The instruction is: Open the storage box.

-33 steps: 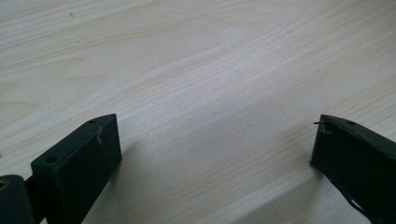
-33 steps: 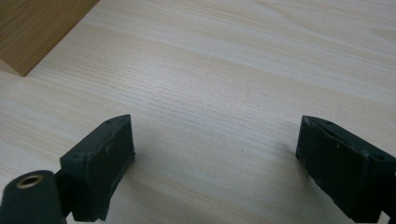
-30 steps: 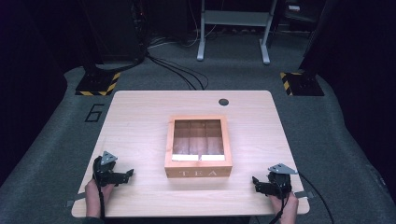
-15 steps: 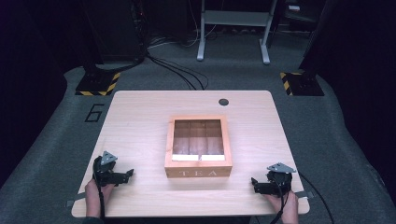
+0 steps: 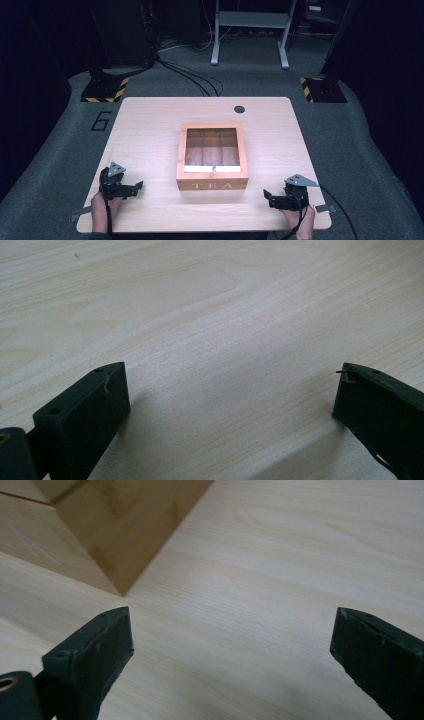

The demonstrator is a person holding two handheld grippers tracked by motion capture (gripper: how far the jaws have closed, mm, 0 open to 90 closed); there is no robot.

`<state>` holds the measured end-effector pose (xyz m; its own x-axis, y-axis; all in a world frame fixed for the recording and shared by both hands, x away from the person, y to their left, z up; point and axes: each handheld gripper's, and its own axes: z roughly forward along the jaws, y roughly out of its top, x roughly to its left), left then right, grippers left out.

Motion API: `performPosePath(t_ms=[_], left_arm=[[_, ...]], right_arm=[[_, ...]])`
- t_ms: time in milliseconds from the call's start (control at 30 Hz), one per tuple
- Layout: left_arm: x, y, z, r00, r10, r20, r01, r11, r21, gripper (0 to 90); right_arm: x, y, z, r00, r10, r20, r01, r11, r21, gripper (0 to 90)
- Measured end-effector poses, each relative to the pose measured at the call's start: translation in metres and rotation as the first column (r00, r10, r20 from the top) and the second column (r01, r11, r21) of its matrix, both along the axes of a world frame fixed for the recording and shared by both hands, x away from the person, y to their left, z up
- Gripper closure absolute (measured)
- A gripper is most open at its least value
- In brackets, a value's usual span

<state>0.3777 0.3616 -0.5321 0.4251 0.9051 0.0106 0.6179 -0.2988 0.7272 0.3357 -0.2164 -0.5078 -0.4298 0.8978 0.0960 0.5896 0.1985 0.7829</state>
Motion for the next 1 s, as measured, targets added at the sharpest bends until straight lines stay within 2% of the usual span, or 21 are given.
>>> performPosePath(t_ms=[167, 300, 400, 467, 500, 567, 667, 800, 1000], left_arm=[[0.000, 0.000, 0.000, 1.0000, 0.000, 0.001, 0.000, 1.0000, 0.000, 1.2], [0.000, 0.000, 0.000, 1.0000, 0.000, 0.000, 0.000, 1.0000, 0.000, 1.2], [0.000, 0.000, 0.000, 1.0000, 0.000, 0.000, 0.000, 1.0000, 0.000, 1.2], [0.000, 0.000, 0.000, 1.0000, 0.000, -0.001, 0.000, 1.0000, 0.000, 1.2], [0.000, 0.000, 0.000, 1.0000, 0.000, 0.000, 0.000, 1.0000, 0.000, 1.2], [0.000, 0.000, 0.000, 1.0000, 0.000, -0.001, 0.000, 1.0000, -0.001, 1.2], [0.000, 0.000, 0.000, 1.0000, 0.000, 0.000, 0.000, 1.0000, 0.000, 1.2], [0.000, 0.000, 0.000, 1.0000, 0.000, -0.001, 0.000, 1.0000, 0.000, 1.2], [0.000, 0.000, 0.000, 1.0000, 0.000, -0.001, 0.000, 1.0000, -0.001, 1.3]], right_arm=[[0.000, 0.018, 0.010, 0.9982, 0.055, 0.025, -0.056, 0.998, 0.010, 4.0], [0.002, 0.032, 0.015, 0.9960, 0.085, 0.025, -0.086, 0.996, 0.017, 4.3], [0.007, 0.047, 0.019, 0.9901, 0.135, 0.039, -0.135, 0.991, -0.004, 6.3], [0.007, 0.051, 0.020, 0.9892, 0.141, 0.039, -0.141, 0.990, -0.006, 7.4], [0.010, 0.058, 0.022, 0.9854, 0.164, 0.046, -0.164, 0.986, -0.006, 12.4], [0.012, 0.063, 0.023, 0.9826, 0.179, 0.048, -0.179, 0.984, -0.007, 15.7], [0.013, 0.069, 0.024, 0.9783, 0.201, 0.050, -0.201, 0.980, -0.011, 26.4], [0.013, 0.071, 0.025, 0.9739, 0.218, 0.064, -0.218, 0.976, -0.003, 43.6], [0.012, 0.071, 0.026, 0.9711, 0.228, 0.068, -0.230, 0.973, 0.014, 58.4]])
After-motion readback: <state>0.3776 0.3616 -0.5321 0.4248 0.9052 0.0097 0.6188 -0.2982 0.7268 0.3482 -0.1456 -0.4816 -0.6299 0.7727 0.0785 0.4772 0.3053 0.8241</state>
